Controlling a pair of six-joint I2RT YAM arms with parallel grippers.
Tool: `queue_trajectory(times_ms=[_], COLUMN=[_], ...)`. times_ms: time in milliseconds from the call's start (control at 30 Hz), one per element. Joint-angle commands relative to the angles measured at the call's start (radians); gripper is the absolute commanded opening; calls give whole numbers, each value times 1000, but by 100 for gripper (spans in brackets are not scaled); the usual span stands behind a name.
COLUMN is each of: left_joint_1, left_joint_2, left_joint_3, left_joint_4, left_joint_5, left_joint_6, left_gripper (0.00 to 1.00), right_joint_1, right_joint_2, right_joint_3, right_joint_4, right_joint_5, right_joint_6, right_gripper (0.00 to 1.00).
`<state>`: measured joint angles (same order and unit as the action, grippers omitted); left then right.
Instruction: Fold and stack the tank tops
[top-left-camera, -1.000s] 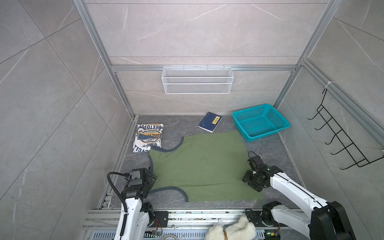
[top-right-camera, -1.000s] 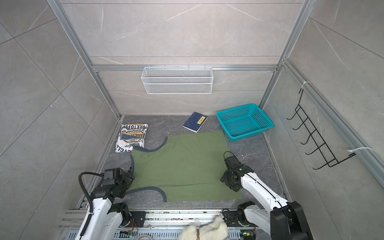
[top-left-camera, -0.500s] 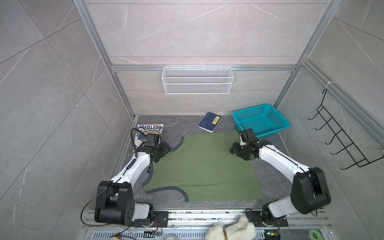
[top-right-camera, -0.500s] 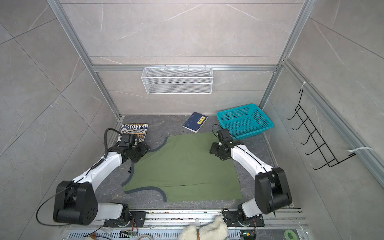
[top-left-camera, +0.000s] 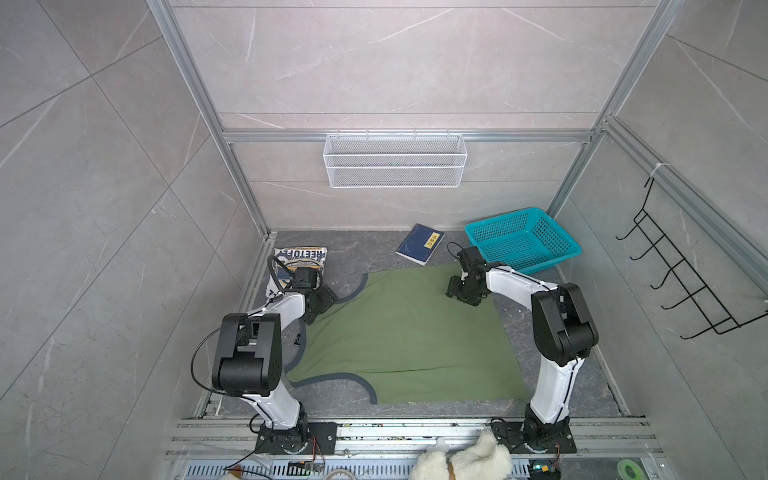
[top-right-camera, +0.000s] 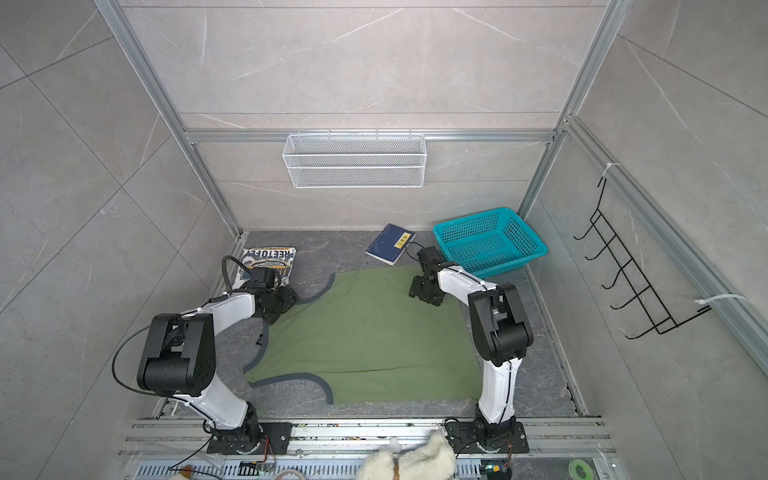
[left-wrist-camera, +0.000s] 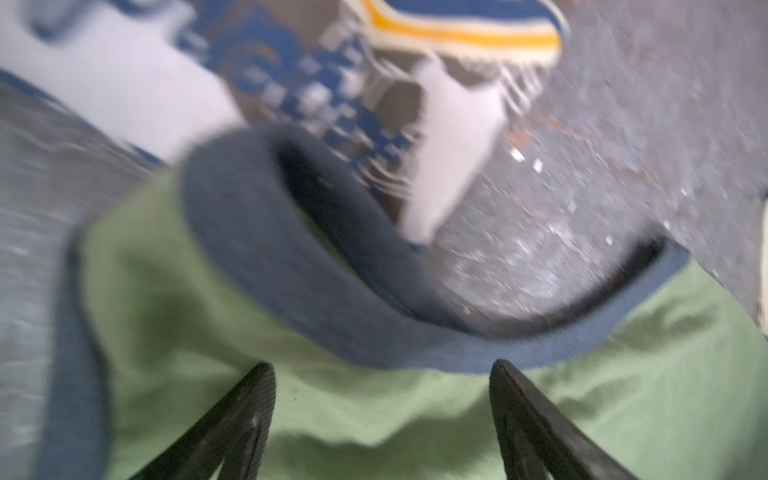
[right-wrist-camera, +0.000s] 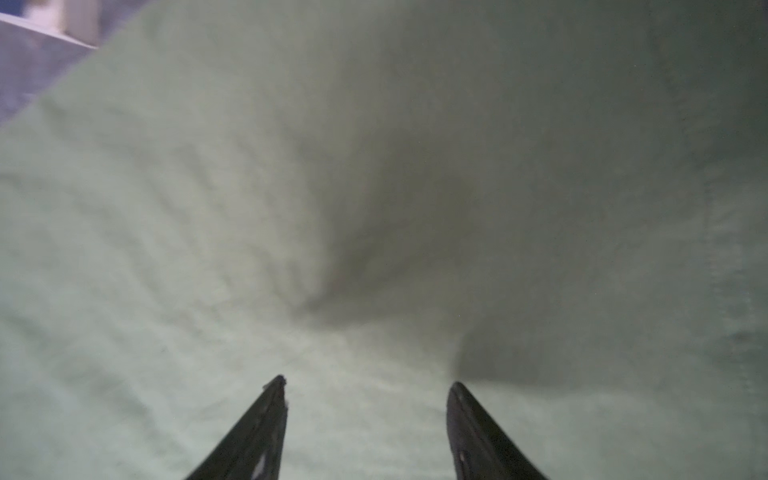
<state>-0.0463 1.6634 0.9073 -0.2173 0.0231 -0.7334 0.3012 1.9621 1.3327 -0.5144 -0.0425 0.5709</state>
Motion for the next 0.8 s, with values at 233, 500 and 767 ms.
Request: queue_trajectory(times_ms=[233, 500, 767], left_joint_1=[72, 49, -184], left_joint_2=[-47, -159, -173], left_joint_3=[-32, -5, 192], left_joint_4=[25, -68, -147], left_joint_5=[-83, -190, -190], left_joint_6=[51, 81, 155], left_gripper=[84, 83, 84], right_joint_1=[-31, -37, -7], right_joint_2=[50, -20, -122], right_joint_3=[-16, -26, 31], right_joint_4=[-87, -94, -69], right_joint_5=[116, 152, 143], right_joint_6=[36, 20, -80], right_gripper=[63, 63, 64])
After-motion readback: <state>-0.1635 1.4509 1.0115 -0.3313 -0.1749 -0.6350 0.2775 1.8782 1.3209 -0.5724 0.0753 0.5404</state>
